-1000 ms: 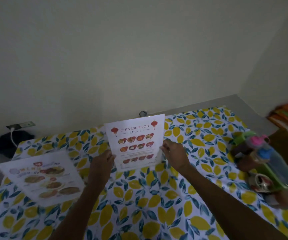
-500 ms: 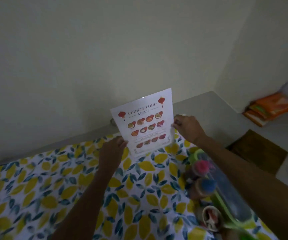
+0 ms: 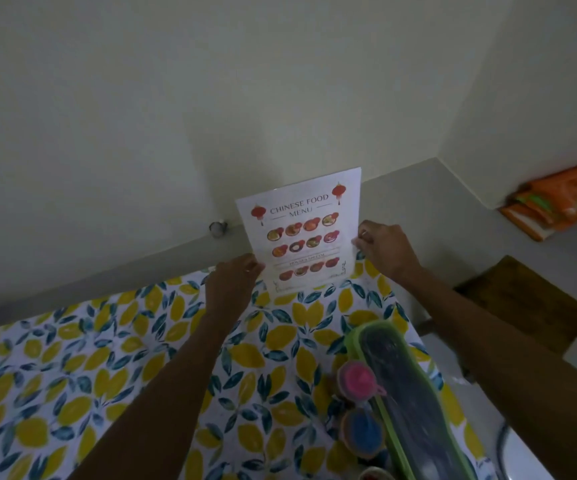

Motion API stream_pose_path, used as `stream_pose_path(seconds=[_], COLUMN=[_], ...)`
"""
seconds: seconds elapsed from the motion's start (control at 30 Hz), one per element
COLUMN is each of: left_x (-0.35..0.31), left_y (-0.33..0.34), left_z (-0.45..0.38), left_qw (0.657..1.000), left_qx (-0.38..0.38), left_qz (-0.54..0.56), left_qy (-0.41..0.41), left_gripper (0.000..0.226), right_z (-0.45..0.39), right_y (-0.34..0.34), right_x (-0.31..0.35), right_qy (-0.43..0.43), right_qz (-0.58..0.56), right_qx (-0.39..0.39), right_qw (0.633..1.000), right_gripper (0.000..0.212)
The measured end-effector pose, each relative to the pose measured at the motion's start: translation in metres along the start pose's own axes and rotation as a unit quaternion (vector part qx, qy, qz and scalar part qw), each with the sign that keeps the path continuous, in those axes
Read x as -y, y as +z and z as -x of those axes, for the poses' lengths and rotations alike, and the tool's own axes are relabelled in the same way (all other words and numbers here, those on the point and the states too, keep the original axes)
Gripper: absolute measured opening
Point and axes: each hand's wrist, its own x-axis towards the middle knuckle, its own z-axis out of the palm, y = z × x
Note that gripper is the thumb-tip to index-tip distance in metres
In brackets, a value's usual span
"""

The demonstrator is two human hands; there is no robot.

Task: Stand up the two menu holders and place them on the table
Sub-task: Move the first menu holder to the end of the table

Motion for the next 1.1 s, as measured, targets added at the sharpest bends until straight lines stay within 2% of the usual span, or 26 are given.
stream_pose_path(seconds=[0.17,0.33,0.47,0.57,0.93,1.1], left_x=[-0.012,-0.013,-0.003,-0.005,-0.002,-0.006], left_y=[0.009,0.023,0.031,0.031,0.033,0.021], left_z=[-0.020,-0.031,-0.037,-0.037,-0.035,-0.037], left_qw=[0.999,0.996,0.999,0.997,0.999,0.998], left_qx=[0.021,0.038,0.027,0.023,0.010,0.029], left_qz=[-0.019,0.033,0.007,0.027,0.012,0.049], left_qy=[-0.026,-0.076,-0.036,-0.067,-0.032,-0.023], left_gripper=[0.028,0.030,0.017,0.024,0.030,0.032], right_z=[-0.022,-0.027,-0.029,-0.030,-0.021,-0.013], right_y=[0.005,0.016,0.023,0.027,0.030,0.018], right_x=[-0.013,-0.023,-0.026,-0.025,-0.012,0.000], right_qy=[-0.004,0.004,-0.005,-0.001,0.079,0.122], right_qz=[-0.004,-0.017,-0.012,-0.017,-0.048,-0.057], right_qx=[0.004,0.008,-0.005,-0.006,0.006,0.014], right_qw=[1.000,1.000,1.000,1.000,0.996,0.991], right_gripper=[0.018,0.018,0.018,0.017,0.024,0.035])
